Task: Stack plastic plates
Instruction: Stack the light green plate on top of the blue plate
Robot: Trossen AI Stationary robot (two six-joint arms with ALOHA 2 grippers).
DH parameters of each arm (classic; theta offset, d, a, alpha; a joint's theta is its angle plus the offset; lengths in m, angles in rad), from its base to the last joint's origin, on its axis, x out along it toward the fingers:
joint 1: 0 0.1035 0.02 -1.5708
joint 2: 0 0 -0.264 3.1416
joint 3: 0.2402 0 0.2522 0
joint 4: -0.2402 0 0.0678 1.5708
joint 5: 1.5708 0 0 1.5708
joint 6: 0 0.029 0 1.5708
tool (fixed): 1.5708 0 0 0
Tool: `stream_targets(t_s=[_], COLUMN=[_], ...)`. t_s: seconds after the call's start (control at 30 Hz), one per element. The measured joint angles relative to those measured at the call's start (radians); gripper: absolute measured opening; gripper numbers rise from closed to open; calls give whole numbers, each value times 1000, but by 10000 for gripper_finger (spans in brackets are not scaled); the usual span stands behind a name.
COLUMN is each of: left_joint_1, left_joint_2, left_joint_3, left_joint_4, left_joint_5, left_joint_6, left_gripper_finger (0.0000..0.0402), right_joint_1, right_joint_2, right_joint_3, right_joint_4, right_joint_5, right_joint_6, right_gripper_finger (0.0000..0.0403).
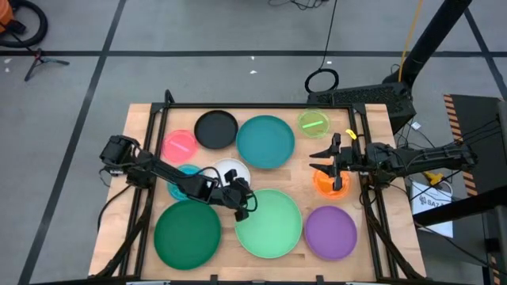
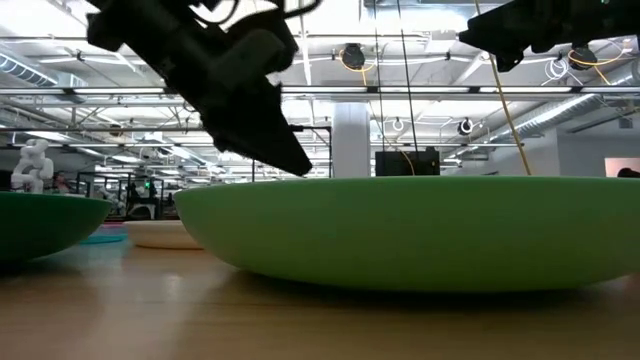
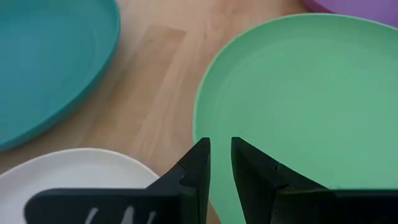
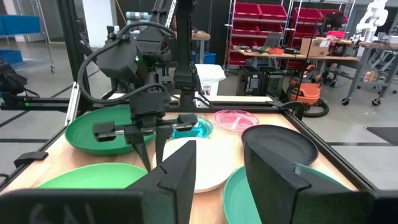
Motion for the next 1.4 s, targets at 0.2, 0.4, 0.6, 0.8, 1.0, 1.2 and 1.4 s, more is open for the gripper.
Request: stream_targets(t_s=[0.2, 0.4, 0.6, 0.8, 1.0, 1.2, 1.4], left_joint_1=[27, 40, 49, 58, 70, 78, 82], left_joint_2=[26, 26, 26, 25, 25, 25, 44], left_joint_3=[27, 74, 125, 138, 138, 138, 138], left_joint_4=[-14, -53, -172, -197, -192, -193, -178], left_joint_5=[93, 124, 120, 116, 110, 115, 90], left_joint_6=[-28, -20, 57, 71, 36, 0, 28], left_gripper_finger=[72, 72, 72, 38, 19, 102, 169], right_joint_1=[0, 0, 0, 0, 0, 0, 0], right_joint_2=[0, 0, 0, 0, 0, 0, 0], right_joint_3=[0, 0, 0, 0, 0, 0, 0], right_joint_4=[-6, -18, -19, -19, -20, -24, -24], right_joint_5=[0, 0, 0, 0, 0, 0, 0], right_joint_6=[0, 0, -3, -4, -3, -3, -3], right_gripper_finger=[128, 128, 128, 128, 128, 128, 128])
